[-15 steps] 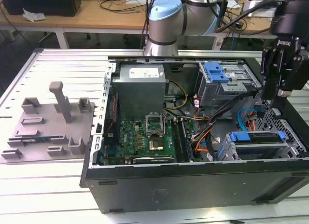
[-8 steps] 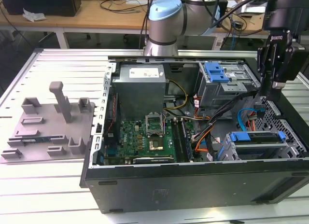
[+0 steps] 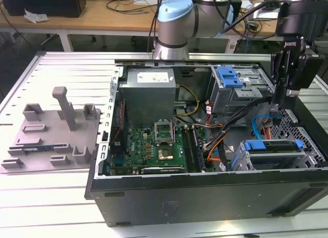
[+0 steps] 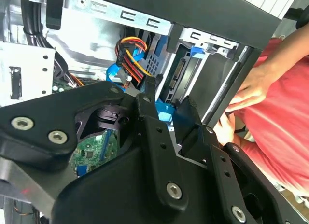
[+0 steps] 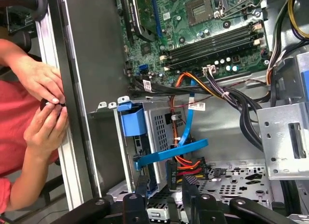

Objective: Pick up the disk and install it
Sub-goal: 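Insert the first disk wire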

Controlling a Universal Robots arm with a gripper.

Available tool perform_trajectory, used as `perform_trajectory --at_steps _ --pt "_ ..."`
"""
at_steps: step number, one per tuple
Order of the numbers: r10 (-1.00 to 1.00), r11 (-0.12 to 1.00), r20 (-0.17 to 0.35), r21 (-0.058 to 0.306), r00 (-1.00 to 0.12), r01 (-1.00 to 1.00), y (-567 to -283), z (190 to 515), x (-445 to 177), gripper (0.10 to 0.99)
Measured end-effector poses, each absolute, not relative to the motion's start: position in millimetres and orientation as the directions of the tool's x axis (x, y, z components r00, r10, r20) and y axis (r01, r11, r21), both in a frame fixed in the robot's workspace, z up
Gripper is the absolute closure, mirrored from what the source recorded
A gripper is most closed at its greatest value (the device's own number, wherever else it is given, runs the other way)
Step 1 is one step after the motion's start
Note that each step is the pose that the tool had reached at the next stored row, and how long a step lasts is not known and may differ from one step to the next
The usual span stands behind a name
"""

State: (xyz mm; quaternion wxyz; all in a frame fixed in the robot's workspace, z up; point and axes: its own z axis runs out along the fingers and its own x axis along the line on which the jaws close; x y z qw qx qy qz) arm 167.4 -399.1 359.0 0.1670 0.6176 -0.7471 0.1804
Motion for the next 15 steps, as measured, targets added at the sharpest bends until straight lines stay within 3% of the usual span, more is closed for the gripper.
perform_trajectory --at_steps 15 --pt "-0.847 0.193 0.486 -0.098 -0.217 -0.976 -396.4 346.9 162.9 0.667"
